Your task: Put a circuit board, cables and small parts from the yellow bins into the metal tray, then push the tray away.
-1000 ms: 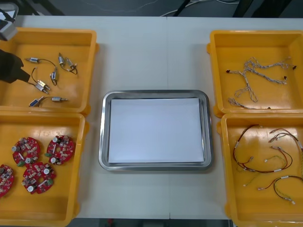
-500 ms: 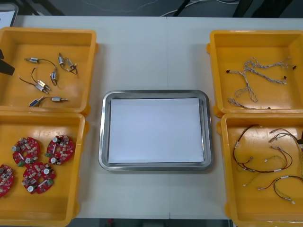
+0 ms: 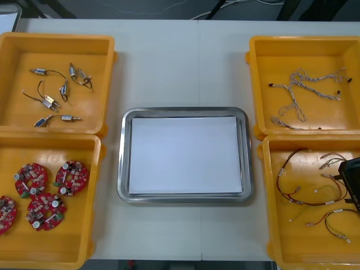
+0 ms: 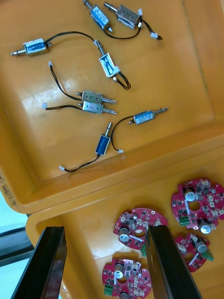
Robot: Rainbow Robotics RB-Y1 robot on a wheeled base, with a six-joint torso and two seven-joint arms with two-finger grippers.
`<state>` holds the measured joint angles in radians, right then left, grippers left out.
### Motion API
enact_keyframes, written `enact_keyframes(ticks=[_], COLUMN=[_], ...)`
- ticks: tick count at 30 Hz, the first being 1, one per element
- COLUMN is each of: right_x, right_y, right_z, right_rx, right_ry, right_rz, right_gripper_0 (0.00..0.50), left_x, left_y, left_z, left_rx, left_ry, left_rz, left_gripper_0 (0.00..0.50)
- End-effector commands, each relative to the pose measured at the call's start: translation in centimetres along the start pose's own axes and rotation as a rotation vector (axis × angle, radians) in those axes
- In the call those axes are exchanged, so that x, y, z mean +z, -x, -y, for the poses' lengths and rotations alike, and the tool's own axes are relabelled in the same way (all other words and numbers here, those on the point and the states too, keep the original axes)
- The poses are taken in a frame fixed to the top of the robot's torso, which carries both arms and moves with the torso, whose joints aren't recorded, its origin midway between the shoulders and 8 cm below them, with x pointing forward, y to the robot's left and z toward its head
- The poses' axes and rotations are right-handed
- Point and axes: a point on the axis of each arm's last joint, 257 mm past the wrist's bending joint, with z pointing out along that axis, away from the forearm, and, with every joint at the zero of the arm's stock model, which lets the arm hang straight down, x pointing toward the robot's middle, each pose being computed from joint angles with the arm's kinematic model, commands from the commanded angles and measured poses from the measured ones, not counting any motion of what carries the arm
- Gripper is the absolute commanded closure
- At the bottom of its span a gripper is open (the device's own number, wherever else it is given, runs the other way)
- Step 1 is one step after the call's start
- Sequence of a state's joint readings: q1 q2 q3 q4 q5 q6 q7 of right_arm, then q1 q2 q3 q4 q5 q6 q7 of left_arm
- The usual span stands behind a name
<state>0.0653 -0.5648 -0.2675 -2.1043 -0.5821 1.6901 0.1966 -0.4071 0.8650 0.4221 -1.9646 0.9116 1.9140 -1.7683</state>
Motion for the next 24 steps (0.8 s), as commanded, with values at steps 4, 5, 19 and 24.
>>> enact_keyframes(ticks=[4,5,19,24], right_x=[1.8,2.0,3.6,4.0], right_y=[-1.8,-1.8,-2.1,-2.2], right_z=[1.6,1.7,2.8,3.2], right_rx=[0.065,0.068,0.078,0.084], right_ry=[-0.025,-0.027,-0.019,-0.027], right_rz=[-0.050,-0.054,-0.053,-0.055], right_gripper_0=[0.000,0.000,0.000,0.000], left_x=[-2.1,-2.1,-2.6,-3.0], left_y=[-3.9,-4.9,-10.6,-11.9], left_z=[-1.0,-0.8,0.1,0.6], left_rx=[-0.084,-0.104,-0.173,-0.200], left_ry=[0.031,0.008,-0.004,-0.003], left_rz=[-0.016,-0.026,-0.090,-0.091], left_gripper_0=[0.000,0.000,0.000,0.000])
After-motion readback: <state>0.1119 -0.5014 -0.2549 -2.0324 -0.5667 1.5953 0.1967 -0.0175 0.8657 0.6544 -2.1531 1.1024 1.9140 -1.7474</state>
